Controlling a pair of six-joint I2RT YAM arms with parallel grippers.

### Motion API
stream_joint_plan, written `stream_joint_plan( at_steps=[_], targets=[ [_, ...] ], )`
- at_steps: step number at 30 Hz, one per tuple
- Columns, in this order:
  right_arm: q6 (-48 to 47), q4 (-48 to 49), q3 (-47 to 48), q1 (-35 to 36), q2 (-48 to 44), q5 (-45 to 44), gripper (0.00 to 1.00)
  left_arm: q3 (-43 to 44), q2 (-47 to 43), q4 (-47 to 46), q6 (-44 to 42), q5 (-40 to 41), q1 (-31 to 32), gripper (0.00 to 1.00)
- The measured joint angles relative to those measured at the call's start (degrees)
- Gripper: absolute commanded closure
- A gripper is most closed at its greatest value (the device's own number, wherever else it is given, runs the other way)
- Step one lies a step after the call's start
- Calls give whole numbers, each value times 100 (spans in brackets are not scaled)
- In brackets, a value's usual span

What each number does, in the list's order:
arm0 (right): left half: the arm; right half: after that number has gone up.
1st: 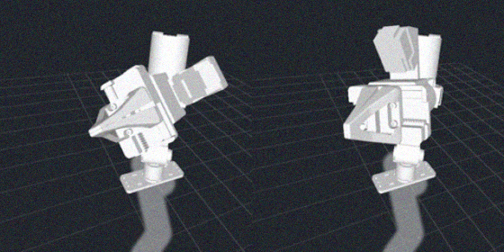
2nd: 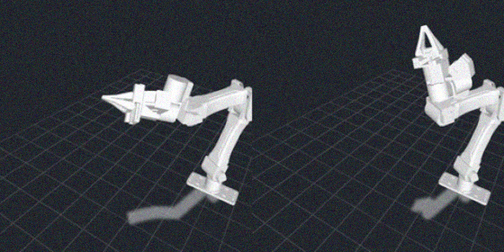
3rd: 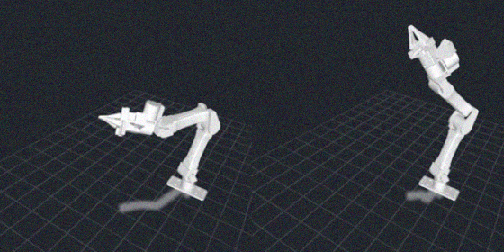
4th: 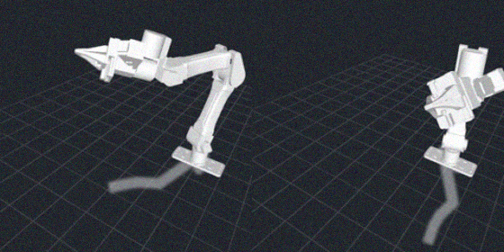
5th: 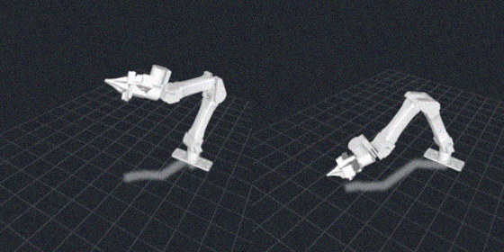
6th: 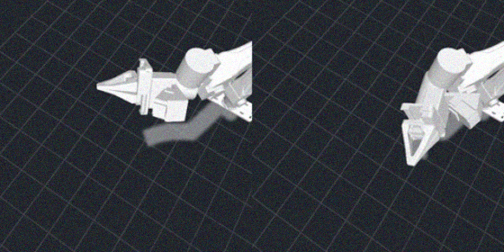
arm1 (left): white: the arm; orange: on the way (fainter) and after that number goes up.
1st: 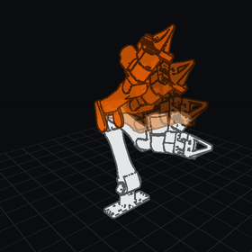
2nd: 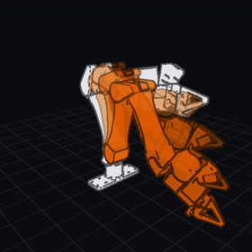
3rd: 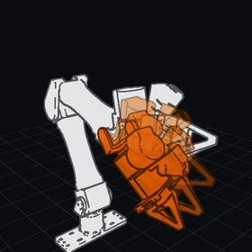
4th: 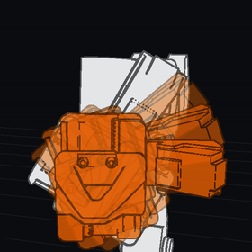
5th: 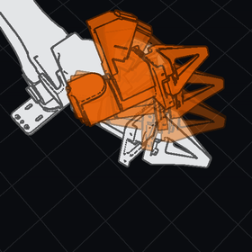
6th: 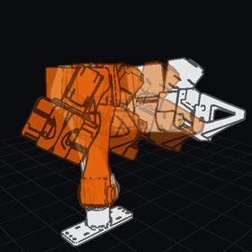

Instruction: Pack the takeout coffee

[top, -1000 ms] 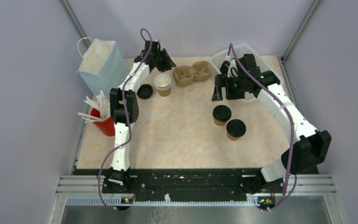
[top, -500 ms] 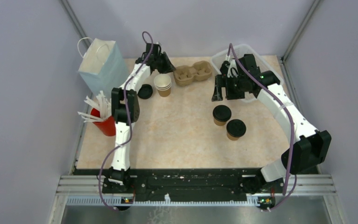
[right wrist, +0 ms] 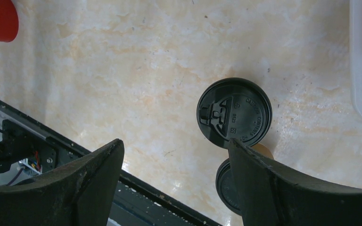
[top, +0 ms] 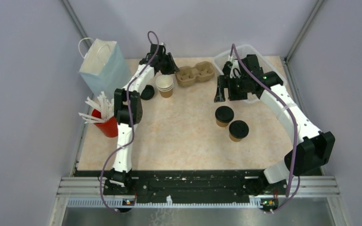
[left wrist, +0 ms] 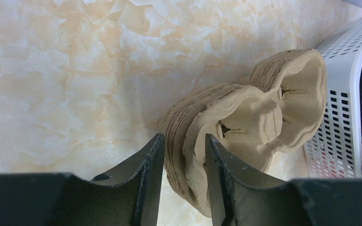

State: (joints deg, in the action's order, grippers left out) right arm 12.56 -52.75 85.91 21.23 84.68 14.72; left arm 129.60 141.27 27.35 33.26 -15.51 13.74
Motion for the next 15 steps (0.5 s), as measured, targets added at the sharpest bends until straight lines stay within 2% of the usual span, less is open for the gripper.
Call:
stream_joint_plan(
  at_steps=[5, 11, 15],
  targets=[
    [2, 0, 0, 0, 0, 13, 19, 0, 0, 13, -149, 125, 66, 59],
    [0, 0, 0, 0, 0, 20, 19, 0, 0, 11, -295, 291, 101, 59],
    [0, 0, 0, 0, 0, 28, 19, 0, 0, 11, -363, 382, 122, 53]
  ],
)
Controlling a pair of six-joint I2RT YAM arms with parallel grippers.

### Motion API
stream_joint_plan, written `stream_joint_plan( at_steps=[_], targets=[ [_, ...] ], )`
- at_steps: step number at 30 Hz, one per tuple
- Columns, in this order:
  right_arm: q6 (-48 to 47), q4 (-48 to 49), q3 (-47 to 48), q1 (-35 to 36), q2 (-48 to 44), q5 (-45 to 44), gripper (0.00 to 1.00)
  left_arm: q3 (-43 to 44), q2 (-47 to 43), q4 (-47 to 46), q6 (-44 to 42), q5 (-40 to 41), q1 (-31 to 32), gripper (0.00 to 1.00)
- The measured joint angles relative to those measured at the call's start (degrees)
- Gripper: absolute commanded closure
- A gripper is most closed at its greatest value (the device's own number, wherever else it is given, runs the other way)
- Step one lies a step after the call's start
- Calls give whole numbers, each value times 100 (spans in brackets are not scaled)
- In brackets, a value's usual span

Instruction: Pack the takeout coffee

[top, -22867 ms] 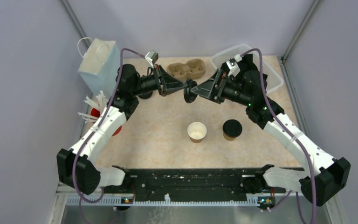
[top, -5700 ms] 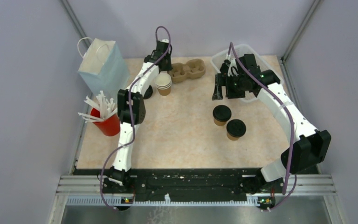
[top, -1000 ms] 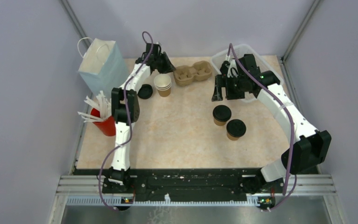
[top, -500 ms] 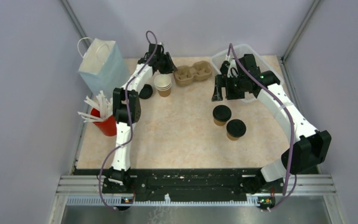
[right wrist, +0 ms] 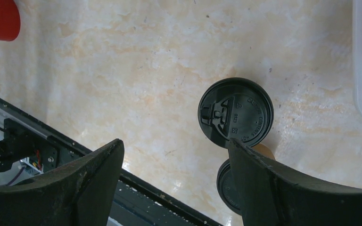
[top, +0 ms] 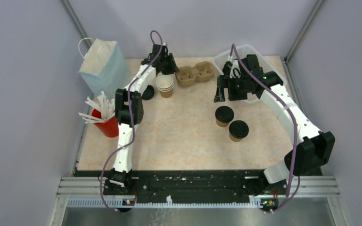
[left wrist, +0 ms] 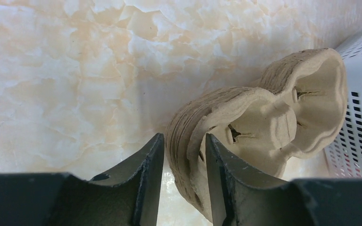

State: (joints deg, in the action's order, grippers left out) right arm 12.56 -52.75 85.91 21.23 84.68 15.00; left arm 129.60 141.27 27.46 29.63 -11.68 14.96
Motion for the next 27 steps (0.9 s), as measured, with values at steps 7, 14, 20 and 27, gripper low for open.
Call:
stream_joint_plan(
  at_steps=[7, 14, 20, 27],
  targets=[
    [0, 0, 0, 0, 0, 9, 19, 0, 0, -2, -111, 155, 26, 50],
    [-4, 0, 0, 0, 0, 9, 19, 0, -11, -90, -63, 48, 31, 45],
    [-9, 0, 0, 0, 0, 11, 19, 0, -92, -210, 81, -66, -2, 55],
    [-13, 0, 0, 0, 0, 11, 19, 0, -138, -240, 140, -140, -37, 61]
  ],
)
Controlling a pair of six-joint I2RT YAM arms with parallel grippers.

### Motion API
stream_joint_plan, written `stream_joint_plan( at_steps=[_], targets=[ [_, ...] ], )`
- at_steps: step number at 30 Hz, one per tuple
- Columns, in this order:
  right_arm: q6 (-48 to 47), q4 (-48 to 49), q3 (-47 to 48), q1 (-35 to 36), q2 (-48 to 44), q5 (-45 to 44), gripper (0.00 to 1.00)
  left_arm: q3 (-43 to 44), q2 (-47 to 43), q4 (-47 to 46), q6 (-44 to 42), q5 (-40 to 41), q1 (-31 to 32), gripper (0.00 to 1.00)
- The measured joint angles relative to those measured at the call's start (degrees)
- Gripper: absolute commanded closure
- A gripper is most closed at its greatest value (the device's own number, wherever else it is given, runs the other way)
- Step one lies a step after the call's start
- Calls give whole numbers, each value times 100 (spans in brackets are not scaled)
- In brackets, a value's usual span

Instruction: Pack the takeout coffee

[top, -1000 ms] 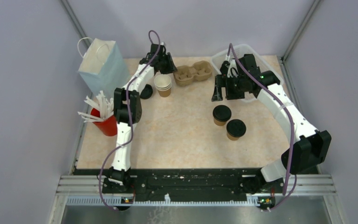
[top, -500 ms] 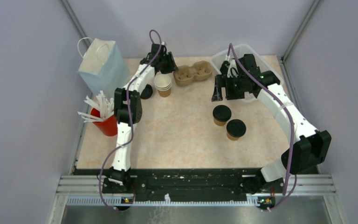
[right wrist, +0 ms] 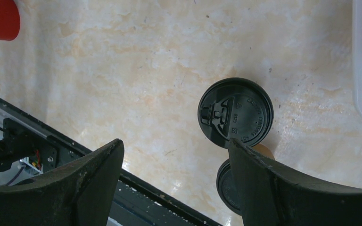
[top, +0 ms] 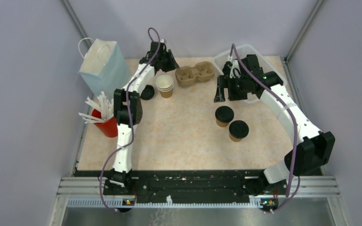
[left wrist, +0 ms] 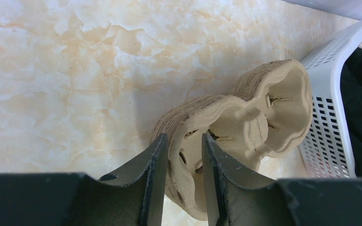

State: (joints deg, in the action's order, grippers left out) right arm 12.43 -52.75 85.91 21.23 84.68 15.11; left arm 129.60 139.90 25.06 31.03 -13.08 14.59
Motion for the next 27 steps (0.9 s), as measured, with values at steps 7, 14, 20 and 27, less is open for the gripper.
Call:
stream_joint_plan(
  at_steps=[7, 14, 20, 27],
  targets=[
    [0, 0, 0, 0, 0, 4, 19, 0, 0, 24, 31, -31, -9, 62],
    [0, 0, 0, 0, 0, 28, 19, 0, 0, 94, 31, -85, -9, 64],
    [0, 2, 0, 0, 0, 61, 19, 0, 0, 203, 24, -76, -2, 59],
    [0, 0, 0, 0, 0, 63, 19, 0, 0, 243, 9, -55, 24, 68]
  ],
)
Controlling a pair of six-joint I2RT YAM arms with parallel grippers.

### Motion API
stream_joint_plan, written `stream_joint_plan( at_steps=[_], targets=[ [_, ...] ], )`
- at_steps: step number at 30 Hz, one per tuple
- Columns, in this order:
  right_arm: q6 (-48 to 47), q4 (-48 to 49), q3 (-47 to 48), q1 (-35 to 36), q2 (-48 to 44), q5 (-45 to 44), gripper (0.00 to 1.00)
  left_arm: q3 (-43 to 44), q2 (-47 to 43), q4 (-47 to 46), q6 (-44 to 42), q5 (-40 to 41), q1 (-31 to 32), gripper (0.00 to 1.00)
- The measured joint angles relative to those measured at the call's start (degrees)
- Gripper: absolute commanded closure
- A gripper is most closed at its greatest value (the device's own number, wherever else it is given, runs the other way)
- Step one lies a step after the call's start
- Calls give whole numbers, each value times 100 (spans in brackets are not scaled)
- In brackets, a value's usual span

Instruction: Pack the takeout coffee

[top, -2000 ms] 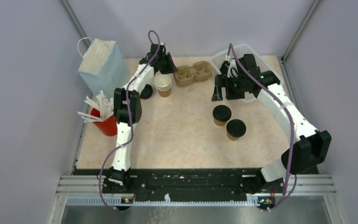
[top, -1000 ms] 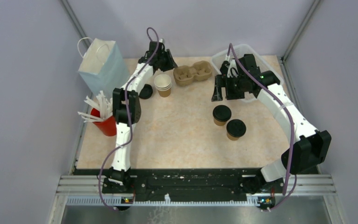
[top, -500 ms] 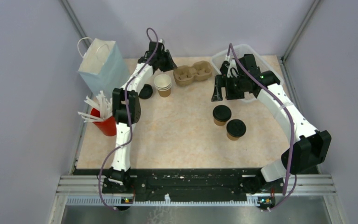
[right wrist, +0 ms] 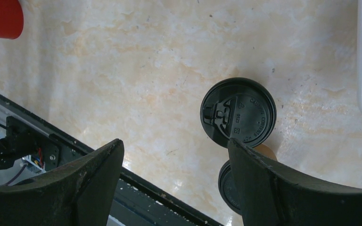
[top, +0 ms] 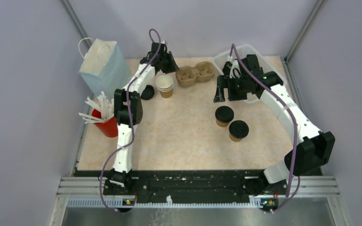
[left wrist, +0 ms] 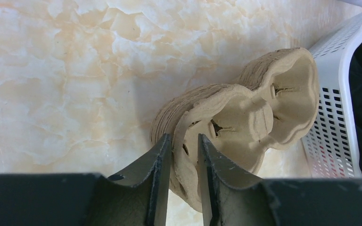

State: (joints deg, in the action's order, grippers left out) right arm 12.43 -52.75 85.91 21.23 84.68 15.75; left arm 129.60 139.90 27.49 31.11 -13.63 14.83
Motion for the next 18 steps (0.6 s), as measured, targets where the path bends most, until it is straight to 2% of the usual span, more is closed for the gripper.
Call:
stream_joint_plan(
  at_steps=[11, 18],
  targets=[
    [0, 2, -2, 0, 0, 20, 19, 0, 0, 61, 4, 2, 22, 69],
    [0, 2, -2, 0, 0, 22, 19, 0, 24, 83, -7, 59, 33, 76]
  ],
)
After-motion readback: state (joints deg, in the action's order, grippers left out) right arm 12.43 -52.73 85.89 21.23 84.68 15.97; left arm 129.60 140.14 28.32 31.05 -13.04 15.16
